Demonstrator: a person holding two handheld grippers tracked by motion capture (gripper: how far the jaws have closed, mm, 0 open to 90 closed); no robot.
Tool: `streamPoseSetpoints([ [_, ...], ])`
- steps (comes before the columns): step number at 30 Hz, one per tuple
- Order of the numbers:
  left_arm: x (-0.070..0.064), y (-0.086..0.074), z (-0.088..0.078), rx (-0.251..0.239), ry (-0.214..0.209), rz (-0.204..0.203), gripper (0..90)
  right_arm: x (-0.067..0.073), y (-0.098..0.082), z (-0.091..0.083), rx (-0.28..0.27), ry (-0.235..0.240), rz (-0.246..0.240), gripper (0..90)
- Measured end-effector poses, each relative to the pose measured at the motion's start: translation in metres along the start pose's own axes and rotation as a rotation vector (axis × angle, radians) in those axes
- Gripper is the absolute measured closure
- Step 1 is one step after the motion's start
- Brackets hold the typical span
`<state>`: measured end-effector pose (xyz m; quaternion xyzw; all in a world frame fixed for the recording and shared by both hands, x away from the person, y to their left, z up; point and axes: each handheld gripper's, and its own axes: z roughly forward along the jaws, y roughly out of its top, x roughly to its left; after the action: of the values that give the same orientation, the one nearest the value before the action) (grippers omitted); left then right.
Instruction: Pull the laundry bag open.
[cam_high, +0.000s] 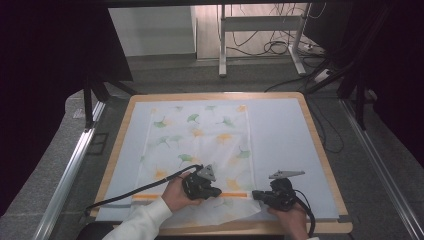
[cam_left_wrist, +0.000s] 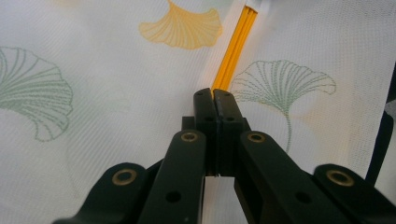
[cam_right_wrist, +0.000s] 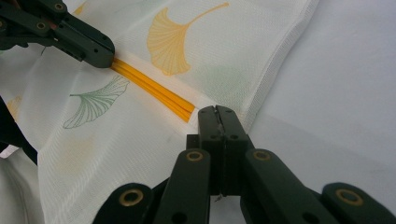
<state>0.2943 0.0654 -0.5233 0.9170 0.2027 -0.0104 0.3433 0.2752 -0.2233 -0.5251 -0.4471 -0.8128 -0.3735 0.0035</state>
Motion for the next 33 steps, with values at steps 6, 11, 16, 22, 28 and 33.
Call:
streamPoseSetpoints([
  [6,0.001,-0.003,-0.002,0.0,0.005,-0.004,90.0,0.0,0.0,0.0,0.0,0.0,0.0,89.6],
  [11,0.002,-0.006,-0.005,0.001,0.009,-0.011,90.0,0.0,0.0,0.0,0.0,0.001,0.002,89.6],
  [16,0.002,-0.01,-0.009,-0.001,0.024,-0.014,90.0,0.0,0.0,0.0,0.003,0.002,0.001,89.6],
  [22,0.002,-0.013,-0.01,-0.012,0.023,-0.032,90.0,0.0,0.0,0.0,-0.001,0.0,-0.002,89.6],
  [28,0.004,-0.019,-0.016,-0.003,0.034,-0.03,90.0,0.0,0.0,0.0,-0.001,0.001,-0.002,89.6],
  [33,0.004,-0.022,-0.018,-0.001,0.038,-0.037,90.0,0.0,0.0,0.0,-0.001,-0.002,-0.005,89.6],
])
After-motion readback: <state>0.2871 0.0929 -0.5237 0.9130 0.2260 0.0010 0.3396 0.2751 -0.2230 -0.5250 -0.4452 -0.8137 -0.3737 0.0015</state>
